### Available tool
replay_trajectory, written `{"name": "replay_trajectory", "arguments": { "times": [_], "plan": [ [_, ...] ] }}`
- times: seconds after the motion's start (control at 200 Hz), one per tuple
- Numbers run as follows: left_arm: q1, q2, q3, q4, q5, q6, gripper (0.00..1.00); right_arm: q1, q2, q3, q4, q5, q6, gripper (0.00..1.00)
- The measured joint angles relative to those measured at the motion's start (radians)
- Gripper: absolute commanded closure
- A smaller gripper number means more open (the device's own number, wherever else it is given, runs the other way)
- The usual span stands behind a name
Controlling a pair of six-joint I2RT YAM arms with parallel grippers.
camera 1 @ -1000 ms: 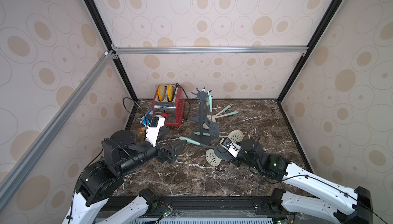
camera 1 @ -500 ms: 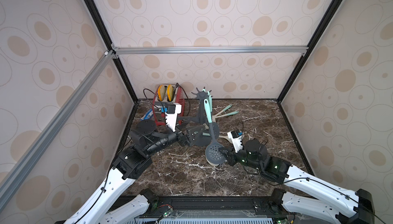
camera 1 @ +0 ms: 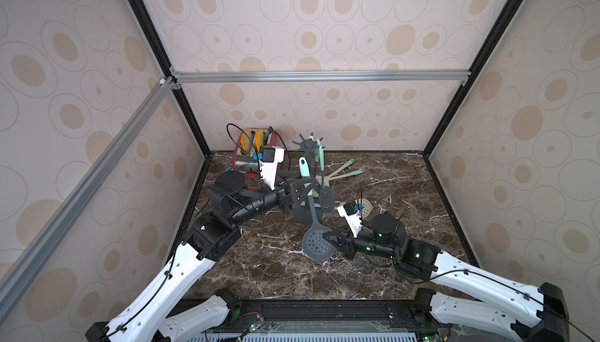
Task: Hang the skimmer on the kitchen utensil rack
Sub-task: Pick up the skimmer from the center of the board.
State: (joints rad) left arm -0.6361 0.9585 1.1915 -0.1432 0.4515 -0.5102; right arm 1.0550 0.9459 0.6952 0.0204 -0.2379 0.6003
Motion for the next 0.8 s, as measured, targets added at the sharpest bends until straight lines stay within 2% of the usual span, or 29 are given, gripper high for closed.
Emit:
{"name": "replay_trajectory", "arguments": {
  "times": [0.05,0.14,0.23,0.27,0.346,0.381,0.426,0.476,0.551,0.691,0.801],
  "plan": [
    [0.001,0.0,0.007,-0.002,0.0,-0.008,0.76,0.0,-0.003,0.0,-0.008,-0.009,-0.014,1.0],
    [0.002,0.0,0.023,-0.008,0.001,-0.006,1.0,0.0,-0.015,0.0,-0.028,-0.023,-0.04,1.0],
    [0.001,-0.001,0.034,-0.014,0.016,0.002,1.0,0.0,-0.031,0.011,-0.061,-0.031,-0.068,0.99],
    [0.0,-0.001,0.04,-0.019,0.019,0.002,1.0,0.0,-0.039,0.018,-0.077,-0.026,-0.084,0.81],
    [0.001,-0.002,0.049,-0.03,0.019,0.005,1.0,0.0,-0.053,0.035,-0.1,-0.006,-0.112,0.37],
    [0.001,-0.002,0.05,-0.037,0.021,0.007,1.0,0.001,-0.061,0.044,-0.105,0.008,-0.129,0.24],
    [0.002,-0.004,0.05,-0.046,0.03,0.01,1.0,0.0,-0.067,0.058,-0.105,0.019,-0.151,0.15],
    [0.002,-0.004,0.049,-0.056,0.046,0.01,1.0,0.0,-0.062,0.088,-0.105,0.023,-0.179,0.11],
    [0.002,-0.004,0.048,-0.058,0.072,0.01,1.0,0.0,-0.028,0.169,-0.103,0.003,-0.207,0.11],
    [0.002,-0.007,0.043,-0.061,0.086,0.01,1.0,0.0,0.063,0.333,-0.048,-0.044,-0.208,0.17],
    [0.002,-0.007,0.039,-0.06,0.086,0.01,1.0,0.0,0.114,0.381,0.021,-0.049,-0.181,0.22]
  ]
}}
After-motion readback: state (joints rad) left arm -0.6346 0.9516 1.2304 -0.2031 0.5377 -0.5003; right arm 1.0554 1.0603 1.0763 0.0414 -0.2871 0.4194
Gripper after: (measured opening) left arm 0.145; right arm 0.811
